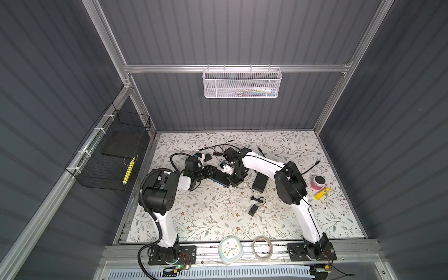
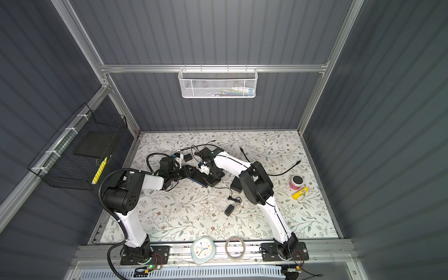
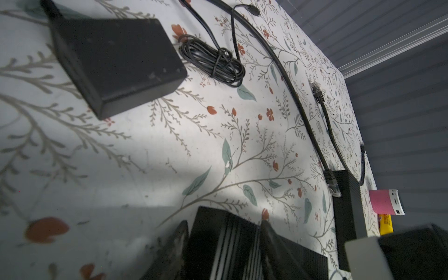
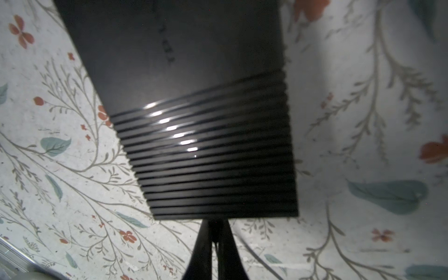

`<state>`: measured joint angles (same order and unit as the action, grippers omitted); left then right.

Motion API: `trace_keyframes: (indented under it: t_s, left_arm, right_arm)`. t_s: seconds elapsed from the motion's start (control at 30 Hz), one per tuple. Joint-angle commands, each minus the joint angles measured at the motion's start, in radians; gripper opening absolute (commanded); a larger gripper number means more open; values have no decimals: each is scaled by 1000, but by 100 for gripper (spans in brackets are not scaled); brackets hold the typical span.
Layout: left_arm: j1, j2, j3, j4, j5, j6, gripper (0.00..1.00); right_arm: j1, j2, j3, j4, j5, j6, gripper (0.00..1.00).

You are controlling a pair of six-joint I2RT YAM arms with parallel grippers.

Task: Insert the plug into the switch port

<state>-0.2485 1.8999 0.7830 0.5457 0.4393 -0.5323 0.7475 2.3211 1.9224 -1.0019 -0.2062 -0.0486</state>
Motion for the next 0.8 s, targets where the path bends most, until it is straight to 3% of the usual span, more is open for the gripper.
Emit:
trace_keyframes:
  t_s: [0.0,0.4,0.77]
  left_arm:
    - [-126,101,-83,-284,180,-86,48]
    - [-129,108,-96,-261,184,-95,48]
    - [-141,119,-96,-247,187,-103,48]
  right_arm:
    - [30,32,84,474,-119,33,0]
    - [30,31,63,538,-107,64,0]
    - [33,58,169,498,-119,105,0]
